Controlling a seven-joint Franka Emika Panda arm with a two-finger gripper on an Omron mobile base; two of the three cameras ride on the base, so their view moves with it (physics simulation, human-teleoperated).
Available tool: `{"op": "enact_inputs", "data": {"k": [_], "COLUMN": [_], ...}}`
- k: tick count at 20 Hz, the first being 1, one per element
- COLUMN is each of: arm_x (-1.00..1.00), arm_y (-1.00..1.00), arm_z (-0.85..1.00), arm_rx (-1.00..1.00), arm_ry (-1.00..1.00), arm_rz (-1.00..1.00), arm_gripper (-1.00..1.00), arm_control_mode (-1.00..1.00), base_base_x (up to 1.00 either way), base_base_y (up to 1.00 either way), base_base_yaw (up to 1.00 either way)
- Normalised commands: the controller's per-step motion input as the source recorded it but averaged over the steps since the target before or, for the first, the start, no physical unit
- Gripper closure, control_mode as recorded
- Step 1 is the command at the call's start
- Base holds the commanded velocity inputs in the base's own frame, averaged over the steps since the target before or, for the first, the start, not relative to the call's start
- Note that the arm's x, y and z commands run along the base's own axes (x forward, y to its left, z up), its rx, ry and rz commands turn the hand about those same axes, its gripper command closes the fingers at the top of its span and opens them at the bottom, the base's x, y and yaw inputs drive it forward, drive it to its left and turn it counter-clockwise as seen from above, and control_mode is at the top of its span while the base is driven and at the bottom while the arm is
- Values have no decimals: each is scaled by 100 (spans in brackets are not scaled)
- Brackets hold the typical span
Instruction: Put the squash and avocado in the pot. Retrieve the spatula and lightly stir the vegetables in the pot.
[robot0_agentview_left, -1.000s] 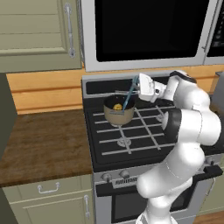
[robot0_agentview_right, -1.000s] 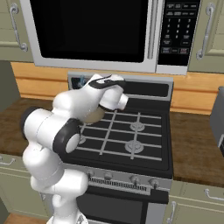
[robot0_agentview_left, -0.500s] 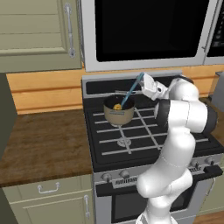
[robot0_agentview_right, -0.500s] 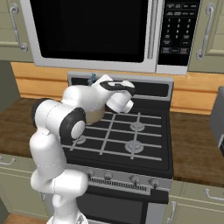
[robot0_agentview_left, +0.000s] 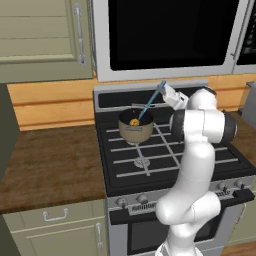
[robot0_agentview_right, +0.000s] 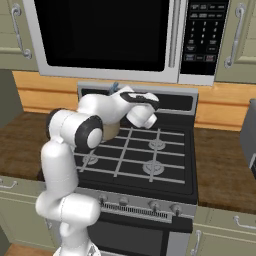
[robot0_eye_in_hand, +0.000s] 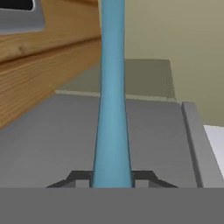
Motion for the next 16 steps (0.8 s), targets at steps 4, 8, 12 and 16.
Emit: {"op": "enact_inputs", "data": {"k": [4,8,12,16], "arm_x": [44,40,40,41], "arm_y": [0,0,0,0], "arm_z": [-21,-31,-32,-34], "arm_rx": [0,0,0,0], "arm_ry": [21,19,18,14], "arm_rz": [0,0,0,0], "arm_gripper": [100,100,100,100], "arm_control_mode": [-100,-100,-100,-100], "base_base_x": [0,0,0,0], "base_base_y": [0,0,0,0], "base_base_yaw": [0,0,0,0]}}
